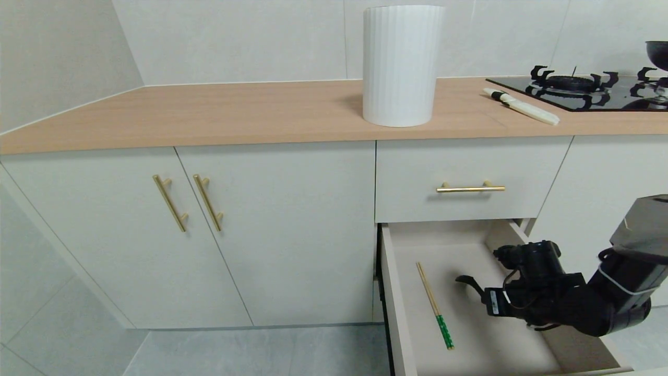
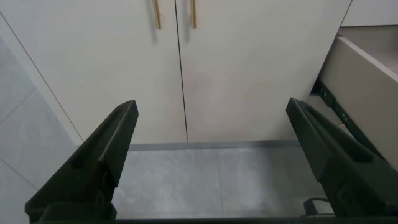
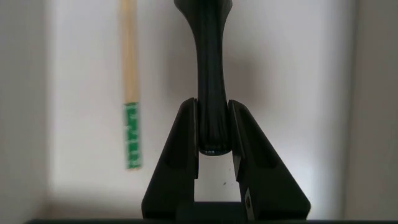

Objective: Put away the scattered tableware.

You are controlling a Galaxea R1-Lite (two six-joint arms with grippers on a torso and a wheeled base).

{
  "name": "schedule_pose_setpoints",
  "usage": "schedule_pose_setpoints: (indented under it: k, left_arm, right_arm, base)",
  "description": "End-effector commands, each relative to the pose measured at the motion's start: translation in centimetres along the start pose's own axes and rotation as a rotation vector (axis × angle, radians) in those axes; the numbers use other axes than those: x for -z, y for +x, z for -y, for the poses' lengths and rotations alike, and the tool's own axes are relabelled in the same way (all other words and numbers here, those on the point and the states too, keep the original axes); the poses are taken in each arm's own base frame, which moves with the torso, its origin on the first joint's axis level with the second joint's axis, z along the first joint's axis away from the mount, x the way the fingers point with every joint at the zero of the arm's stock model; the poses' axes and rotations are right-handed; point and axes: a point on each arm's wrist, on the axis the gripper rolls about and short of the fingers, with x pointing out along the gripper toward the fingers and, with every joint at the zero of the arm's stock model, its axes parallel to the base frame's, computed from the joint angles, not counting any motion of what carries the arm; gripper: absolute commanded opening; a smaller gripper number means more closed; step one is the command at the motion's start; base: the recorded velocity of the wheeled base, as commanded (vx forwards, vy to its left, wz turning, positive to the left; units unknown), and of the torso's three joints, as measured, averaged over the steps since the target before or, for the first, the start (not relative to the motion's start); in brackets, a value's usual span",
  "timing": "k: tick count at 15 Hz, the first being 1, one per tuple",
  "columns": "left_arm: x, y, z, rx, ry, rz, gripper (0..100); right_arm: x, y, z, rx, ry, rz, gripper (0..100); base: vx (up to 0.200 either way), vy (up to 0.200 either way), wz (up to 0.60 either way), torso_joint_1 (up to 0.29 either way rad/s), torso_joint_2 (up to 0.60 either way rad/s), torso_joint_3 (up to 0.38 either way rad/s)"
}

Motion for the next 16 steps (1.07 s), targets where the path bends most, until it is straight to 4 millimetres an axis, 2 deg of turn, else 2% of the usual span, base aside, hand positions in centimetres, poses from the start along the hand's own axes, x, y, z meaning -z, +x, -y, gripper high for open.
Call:
schedule_pose_setpoints:
  k: [1, 5, 16]
  left_arm:
    - [0.0, 0.0, 0.0, 0.0, 0.0, 0.0, 100]
    - [0.0, 0.0, 0.0, 0.0, 0.0, -0.001, 100]
    - [0.0, 0.0, 0.0, 0.0, 0.0, -0.001, 100]
  right_arm:
    - [1.5, 1.6, 0.0, 0.007, -0.007, -0.058, 0]
    - [2.4, 2.7, 0.1, 0.039, -0.013, -0.089, 0]
    - [2.5, 3.1, 0.1, 0.049, -0.016, -0.066, 0]
  base:
    - [0.0, 0.0, 0.0, 0.0, 0.0, 0.0]
    - [0.0, 0.0, 0.0, 0.0, 0.0, 0.0]
    - [0.0, 0.0, 0.0, 0.0, 0.0, 0.0]
